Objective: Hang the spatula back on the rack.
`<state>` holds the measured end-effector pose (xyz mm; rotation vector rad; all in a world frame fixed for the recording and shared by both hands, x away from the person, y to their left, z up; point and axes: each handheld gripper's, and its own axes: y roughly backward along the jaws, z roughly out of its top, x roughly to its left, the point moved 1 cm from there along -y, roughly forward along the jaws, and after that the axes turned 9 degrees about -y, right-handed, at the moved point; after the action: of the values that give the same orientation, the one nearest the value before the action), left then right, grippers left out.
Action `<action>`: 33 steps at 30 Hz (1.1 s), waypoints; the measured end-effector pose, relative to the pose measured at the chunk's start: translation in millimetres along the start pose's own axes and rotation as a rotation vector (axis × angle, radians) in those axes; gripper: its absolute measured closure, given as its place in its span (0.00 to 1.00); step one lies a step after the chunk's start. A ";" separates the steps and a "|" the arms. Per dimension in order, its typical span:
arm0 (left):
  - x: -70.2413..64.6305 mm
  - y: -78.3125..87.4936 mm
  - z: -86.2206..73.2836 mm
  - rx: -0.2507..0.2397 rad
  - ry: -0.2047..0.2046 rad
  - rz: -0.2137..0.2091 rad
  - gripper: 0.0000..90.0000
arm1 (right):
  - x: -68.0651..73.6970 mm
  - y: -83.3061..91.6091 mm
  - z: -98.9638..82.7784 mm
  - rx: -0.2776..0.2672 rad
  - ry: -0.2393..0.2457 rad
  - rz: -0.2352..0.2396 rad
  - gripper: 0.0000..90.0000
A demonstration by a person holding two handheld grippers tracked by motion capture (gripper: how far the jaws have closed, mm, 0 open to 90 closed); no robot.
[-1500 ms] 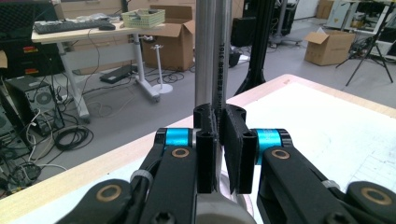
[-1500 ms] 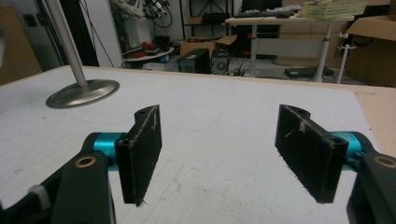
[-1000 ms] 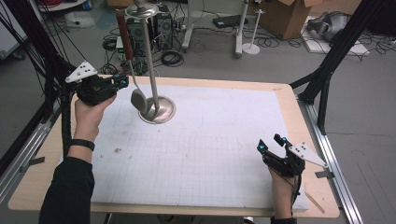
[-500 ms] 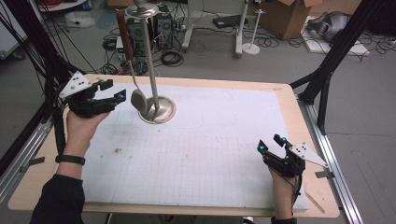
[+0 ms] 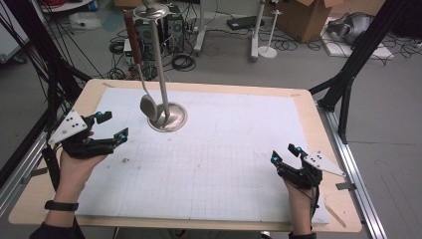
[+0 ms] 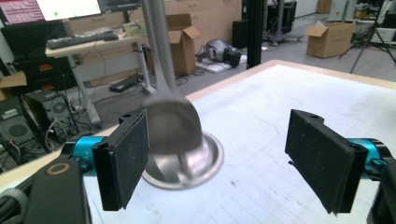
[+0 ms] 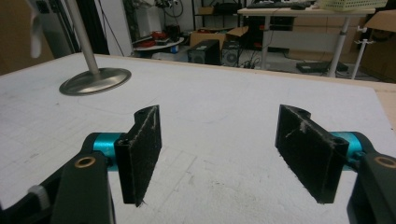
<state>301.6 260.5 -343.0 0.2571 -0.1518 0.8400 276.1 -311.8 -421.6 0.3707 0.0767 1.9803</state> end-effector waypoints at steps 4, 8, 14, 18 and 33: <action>-9.8 5.6 -10.7 0.004 0.001 -0.010 0.23 | 1.8 -1.3 -0.7 0.015 0.003 0.004 0.34; -19.0 9.3 -22.6 0.004 0.001 -0.018 0.22 | 2.8 -3.0 -1.4 0.029 0.013 0.003 0.33; -24.5 8.8 -42.3 0.001 0.026 -0.043 0.21 | 3.1 -2.4 0.1 0.034 0.017 0.008 0.33; -28.6 8.3 -50.0 0.001 0.039 -0.055 0.20 | 2.5 -1.9 -0.2 0.040 0.015 0.004 0.33; -32.1 0.7 -69.8 0.026 0.051 -0.079 0.21 | 3.0 -4.9 -1.4 0.062 0.033 0.014 0.33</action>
<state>282.1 257.9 -417.2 0.2640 -0.0825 0.7697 278.9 -306.8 -423.3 0.3797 0.1577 2.0018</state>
